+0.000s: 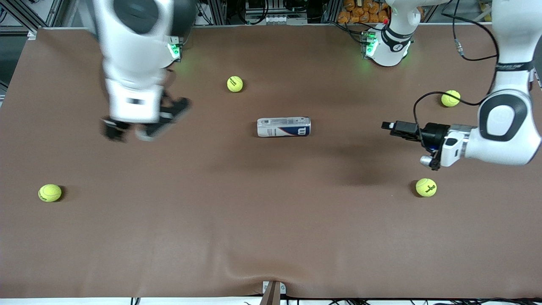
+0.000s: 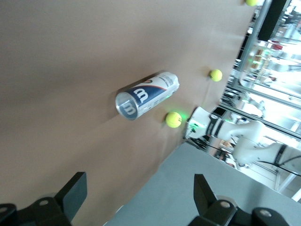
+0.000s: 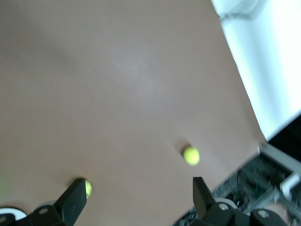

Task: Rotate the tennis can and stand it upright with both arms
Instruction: 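Release the can with the right gripper while the left gripper approaches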

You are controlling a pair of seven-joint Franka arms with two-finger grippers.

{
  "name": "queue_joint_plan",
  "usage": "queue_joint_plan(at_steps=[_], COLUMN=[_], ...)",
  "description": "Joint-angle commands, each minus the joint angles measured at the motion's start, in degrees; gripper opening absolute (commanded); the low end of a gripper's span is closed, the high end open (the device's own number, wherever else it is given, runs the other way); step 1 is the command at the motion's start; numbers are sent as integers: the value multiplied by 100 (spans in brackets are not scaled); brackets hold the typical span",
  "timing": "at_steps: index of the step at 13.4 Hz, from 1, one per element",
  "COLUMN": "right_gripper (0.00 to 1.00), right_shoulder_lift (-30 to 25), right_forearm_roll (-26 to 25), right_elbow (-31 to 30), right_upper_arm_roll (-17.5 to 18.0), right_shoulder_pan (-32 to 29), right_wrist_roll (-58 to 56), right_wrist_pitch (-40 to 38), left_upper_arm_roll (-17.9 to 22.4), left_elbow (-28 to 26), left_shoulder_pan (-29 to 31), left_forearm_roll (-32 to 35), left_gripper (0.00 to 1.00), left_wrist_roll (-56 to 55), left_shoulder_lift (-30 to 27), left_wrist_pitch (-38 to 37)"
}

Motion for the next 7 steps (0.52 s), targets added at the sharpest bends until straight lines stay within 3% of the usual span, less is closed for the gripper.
queue_joint_plan(at_steps=[1,3,7], right_gripper=[100,100,100], right_shoulder_lift=[105,96,88], right_forearm_roll=[-154,-102,1513], right_elbow=[526,536,510], right_upper_arm_roll=[-595,-1114,-1634], right_shoulder_pan=[43,52,-640], right_wrist_roll=[98,377,2230], right_wrist_pitch=[-576,-701,-552], left_upper_arm_roll=[-42,-156,-472], left_elbow=[-360,-719,-1581], left_shoulder_pan=[-17,-17,1], left_forearm_roll=[-389,-714,-1541], left_gripper=[100,100,100], left_wrist_roll=[408,654,1007], left_shoulder_lift=[75,102,-3], left_wrist_pitch=[51,174,762])
